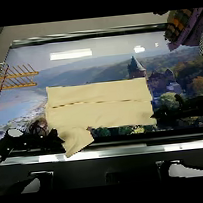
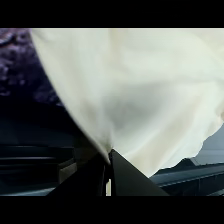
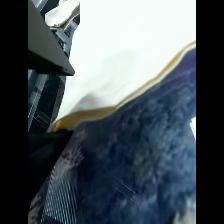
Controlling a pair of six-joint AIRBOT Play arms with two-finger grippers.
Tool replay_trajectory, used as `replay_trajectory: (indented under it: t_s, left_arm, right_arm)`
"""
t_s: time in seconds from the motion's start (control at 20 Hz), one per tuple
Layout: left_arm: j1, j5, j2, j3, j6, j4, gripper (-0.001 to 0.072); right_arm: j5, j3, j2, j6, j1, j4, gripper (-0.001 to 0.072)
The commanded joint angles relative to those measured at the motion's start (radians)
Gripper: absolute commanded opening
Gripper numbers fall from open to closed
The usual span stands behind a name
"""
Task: Fold the clothes and pants, and hang the long-sleeved shirts on hangers.
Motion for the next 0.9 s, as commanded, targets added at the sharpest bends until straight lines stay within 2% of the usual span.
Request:
replay_trajectory:
  t_s: [0.0, 0.1, 0.15, 0.25, 0.4, 0.65, 0.85]
  left_arm:
    - [-0.001, 0.000, 0.000, 0.001, 0.000, 0.000, 0.0019]
    - [0.006, -0.003, 0.000, 0.004, 0.001, 0.002, 0.0019]
    - [0.017, -0.008, 0.000, 0.015, 0.001, 0.017, 0.0018]
    - [0.048, -0.043, 0.006, 0.064, 0.001, 0.066, 0.0017]
    - [0.115, -0.164, 0.054, 0.172, -0.002, 0.141, 0.0017]
    - [0.211, -0.367, 0.234, 0.257, -0.073, 0.243, 0.0017]
    - [0.225, -0.408, 0.358, 0.268, -0.073, 0.235, 0.0016]
  right_arm:
    - [0.022, -0.016, -0.001, 0.002, 0.103, -0.033, 0.0363]
    - [0.031, -0.016, -0.001, 0.020, 0.148, -0.052, 0.0123]
    - [0.028, -0.016, 0.006, 0.020, 0.152, -0.046, 0.0026]
    - [0.020, -0.016, 0.052, 0.021, 0.150, -0.051, 0.0026]
    - [-0.052, -0.016, 0.164, 0.055, 0.150, -0.071, 0.0026]
    - [-0.266, -0.016, 0.366, 0.177, 0.150, -0.273, 0.0026]
    - [-0.278, -0.016, 0.533, 0.206, 0.151, -0.266, 0.0025]
